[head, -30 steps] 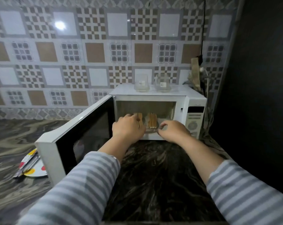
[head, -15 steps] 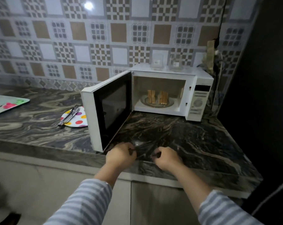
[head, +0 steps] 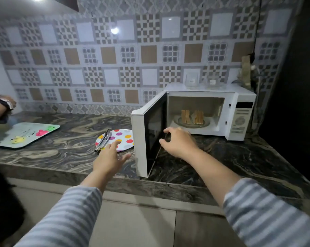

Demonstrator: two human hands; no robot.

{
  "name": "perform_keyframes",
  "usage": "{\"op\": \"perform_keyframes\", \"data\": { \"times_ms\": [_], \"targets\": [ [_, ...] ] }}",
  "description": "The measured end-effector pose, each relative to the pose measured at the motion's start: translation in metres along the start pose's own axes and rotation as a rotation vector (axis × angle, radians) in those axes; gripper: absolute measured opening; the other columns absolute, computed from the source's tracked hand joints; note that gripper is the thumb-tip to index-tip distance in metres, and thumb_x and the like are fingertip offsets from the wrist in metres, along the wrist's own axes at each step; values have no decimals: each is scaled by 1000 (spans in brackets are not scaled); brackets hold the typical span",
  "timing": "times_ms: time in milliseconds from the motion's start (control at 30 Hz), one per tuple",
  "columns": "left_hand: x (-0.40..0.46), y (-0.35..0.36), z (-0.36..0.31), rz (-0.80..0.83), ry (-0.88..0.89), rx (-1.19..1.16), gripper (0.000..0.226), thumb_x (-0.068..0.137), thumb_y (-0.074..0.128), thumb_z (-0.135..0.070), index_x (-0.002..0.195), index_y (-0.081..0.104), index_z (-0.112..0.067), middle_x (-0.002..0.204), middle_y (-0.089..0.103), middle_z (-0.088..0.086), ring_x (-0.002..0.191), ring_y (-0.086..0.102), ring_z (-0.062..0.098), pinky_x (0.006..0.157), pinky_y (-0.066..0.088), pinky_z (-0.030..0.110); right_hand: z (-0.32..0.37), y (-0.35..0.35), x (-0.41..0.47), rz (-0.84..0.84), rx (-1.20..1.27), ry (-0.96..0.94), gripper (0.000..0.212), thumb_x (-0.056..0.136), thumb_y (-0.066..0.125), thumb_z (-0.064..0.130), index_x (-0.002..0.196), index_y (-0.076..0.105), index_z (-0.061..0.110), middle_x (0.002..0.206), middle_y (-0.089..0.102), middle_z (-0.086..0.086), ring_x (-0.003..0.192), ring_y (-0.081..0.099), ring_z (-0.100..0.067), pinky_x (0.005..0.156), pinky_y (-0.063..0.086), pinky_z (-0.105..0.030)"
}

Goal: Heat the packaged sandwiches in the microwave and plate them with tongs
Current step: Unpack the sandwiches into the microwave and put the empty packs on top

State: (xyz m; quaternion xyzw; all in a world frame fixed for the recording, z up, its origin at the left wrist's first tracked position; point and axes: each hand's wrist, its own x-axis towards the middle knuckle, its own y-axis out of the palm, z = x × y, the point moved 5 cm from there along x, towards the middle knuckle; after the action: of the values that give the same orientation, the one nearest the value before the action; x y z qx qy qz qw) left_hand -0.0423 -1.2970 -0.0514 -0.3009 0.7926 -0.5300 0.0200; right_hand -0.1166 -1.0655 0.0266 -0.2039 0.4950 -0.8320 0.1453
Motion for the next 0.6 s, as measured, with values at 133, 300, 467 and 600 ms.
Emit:
{"op": "perform_keyframes", "data": {
  "times_ms": [133, 300, 467, 600],
  "targets": [
    [45, -28, -8, -54, 166, -65, 86, 74, 65, -63, 143, 34, -22, 144, 42, 1, 124, 48, 23, 99, 43, 44, 58, -21, 27, -186, -5, -50, 62, 91, 48, 53, 145, 33, 26, 147, 37, -11, 134, 31, -34, 107, 29, -43],
    [69, -28, -21, -10, 333, -34, 95, 73, 61, -67, 149, 23, -23, 157, 21, 1, 138, 32, 24, 107, 37, 46, 90, -2, 52, -236, -169, 7, 67, 87, 41, 68, 145, 33, 36, 160, 11, -8, 147, 2, -32, 117, 9, -53],
    [75, -18, -30, 38, 472, -33, 96, 72, 52, -73, 150, 21, -25, 159, 16, -1, 144, 20, 22, 111, 31, 44, 82, 10, 49, -326, -298, 57, 62, 87, 37, 71, 142, 36, 41, 161, 6, -12, 147, -7, -34, 116, -3, -58],
    [75, 1, -49, 70, 546, -97, 116, 58, 30, -93, 151, 15, -26, 160, 10, -3, 146, 15, 21, 114, 27, 48, 61, 0, 36, -388, -328, 53, 58, 88, 35, 67, 141, 37, 43, 161, 10, -12, 148, -4, -32, 116, -3, -57]
  ]
}}
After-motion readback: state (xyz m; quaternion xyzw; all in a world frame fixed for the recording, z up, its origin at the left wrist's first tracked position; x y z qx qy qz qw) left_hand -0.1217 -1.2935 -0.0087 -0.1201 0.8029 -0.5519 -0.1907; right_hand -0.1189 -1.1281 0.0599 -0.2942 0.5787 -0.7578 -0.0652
